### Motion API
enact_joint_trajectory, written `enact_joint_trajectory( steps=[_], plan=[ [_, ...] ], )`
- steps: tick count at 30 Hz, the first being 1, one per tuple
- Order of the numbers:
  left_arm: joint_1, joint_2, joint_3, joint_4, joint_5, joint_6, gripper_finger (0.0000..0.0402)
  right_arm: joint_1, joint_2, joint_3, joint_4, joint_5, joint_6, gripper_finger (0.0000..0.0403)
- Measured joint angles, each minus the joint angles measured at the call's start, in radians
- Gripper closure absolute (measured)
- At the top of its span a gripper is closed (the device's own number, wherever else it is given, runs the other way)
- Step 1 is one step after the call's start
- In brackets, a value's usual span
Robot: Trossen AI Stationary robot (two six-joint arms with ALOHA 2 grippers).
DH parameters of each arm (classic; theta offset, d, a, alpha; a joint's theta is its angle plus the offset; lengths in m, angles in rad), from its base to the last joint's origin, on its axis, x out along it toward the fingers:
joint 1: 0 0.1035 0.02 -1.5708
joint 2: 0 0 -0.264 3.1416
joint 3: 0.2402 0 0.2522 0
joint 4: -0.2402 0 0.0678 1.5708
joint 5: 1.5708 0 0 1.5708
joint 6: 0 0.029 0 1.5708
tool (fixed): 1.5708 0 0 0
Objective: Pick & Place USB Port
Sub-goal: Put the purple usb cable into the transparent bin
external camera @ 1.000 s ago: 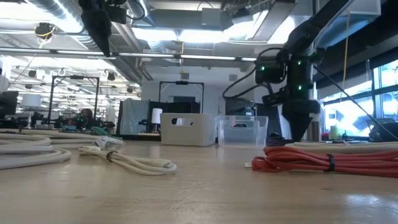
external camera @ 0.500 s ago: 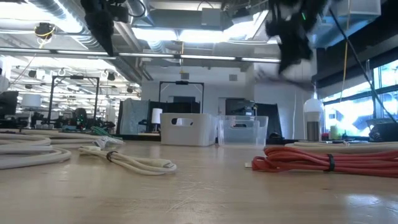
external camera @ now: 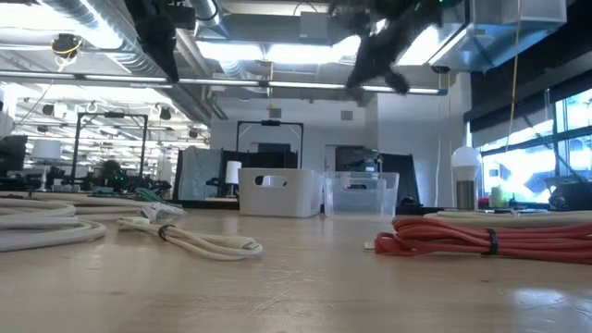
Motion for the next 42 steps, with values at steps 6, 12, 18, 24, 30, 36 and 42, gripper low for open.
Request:
enact_joint_trajectory(
  steps=[6,12,18,24,30,36,42],
  plan=[
    [0.000,0.000,0.000,-0.001,0.001,0.012,0.0400,-0.020,0.144,0.000,-0.084,0.028,-0.022,0.0403],
    [0.000,0.000,0.000,-0.001,0.002,0.030,0.0400,-0.020,0.248,0.000,-0.076,0.073,-0.065,0.0403],
    [0.000,0.000,0.000,-0.001,0.003,0.031,0.0399,-0.020,0.313,0.002,-0.030,0.117,-0.097,0.0403],
    [0.000,0.000,0.000,-0.001,0.003,0.038,0.0400,-0.029,0.360,0.002,-0.033,0.130,-0.121,0.0403],
    [0.000,0.000,0.000,-0.001,0.003,0.038,0.0400,-0.028,0.400,0.002,-0.034,0.174,-0.158,0.0403],
    [0.000,0.000,0.000,-0.001,0.003,0.038,0.0399,-0.031,0.425,0.002,-0.033,0.178,-0.173,0.0403],
    [0.000,0.000,0.000,-0.001,0.003,0.036,0.0400,-0.032,0.451,-0.014,-0.033,0.171,-0.179,0.0403]
  ],
)
